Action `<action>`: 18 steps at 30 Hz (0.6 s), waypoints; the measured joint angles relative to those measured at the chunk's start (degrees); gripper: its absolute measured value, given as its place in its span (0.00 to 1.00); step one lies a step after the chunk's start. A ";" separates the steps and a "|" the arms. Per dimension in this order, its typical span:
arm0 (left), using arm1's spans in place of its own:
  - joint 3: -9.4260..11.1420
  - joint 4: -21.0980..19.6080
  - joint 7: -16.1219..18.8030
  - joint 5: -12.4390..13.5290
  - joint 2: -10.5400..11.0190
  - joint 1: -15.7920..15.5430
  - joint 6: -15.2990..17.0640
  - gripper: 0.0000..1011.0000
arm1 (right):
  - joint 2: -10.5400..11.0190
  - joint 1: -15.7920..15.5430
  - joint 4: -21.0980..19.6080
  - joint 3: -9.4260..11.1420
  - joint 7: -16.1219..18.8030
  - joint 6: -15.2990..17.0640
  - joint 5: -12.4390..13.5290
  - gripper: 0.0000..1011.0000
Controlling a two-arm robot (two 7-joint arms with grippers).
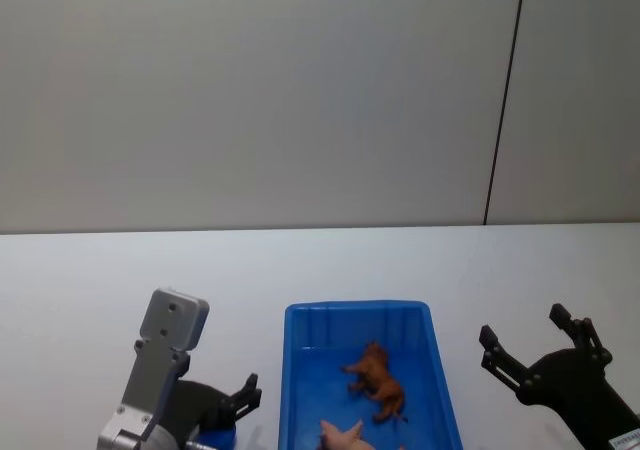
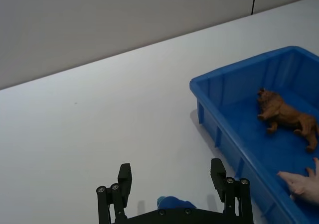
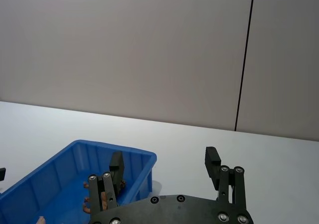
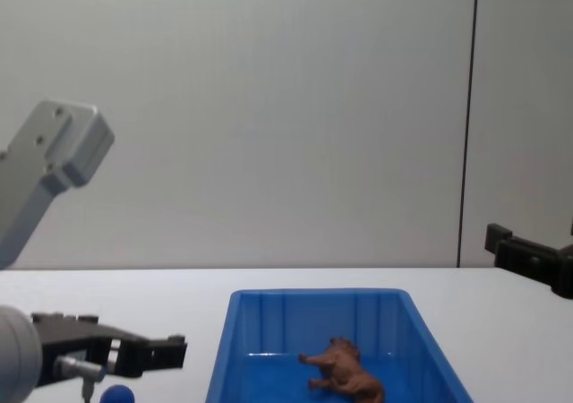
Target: Pick up the two dolls from the table and place them into the box.
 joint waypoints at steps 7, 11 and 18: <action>-0.24 1.52 -0.58 -0.68 -0.14 0.26 0.71 0.99 | 0.00 0.00 0.00 0.00 0.00 0.00 0.00 0.99; -0.34 2.24 -0.76 -0.92 -0.24 0.42 0.98 0.94 | 0.00 -0.01 0.00 0.00 0.00 0.00 0.00 0.99; -0.49 3.65 -1.08 -1.11 -0.45 0.57 1.22 0.77 | 0.00 -0.01 0.00 0.00 0.00 0.01 0.00 0.99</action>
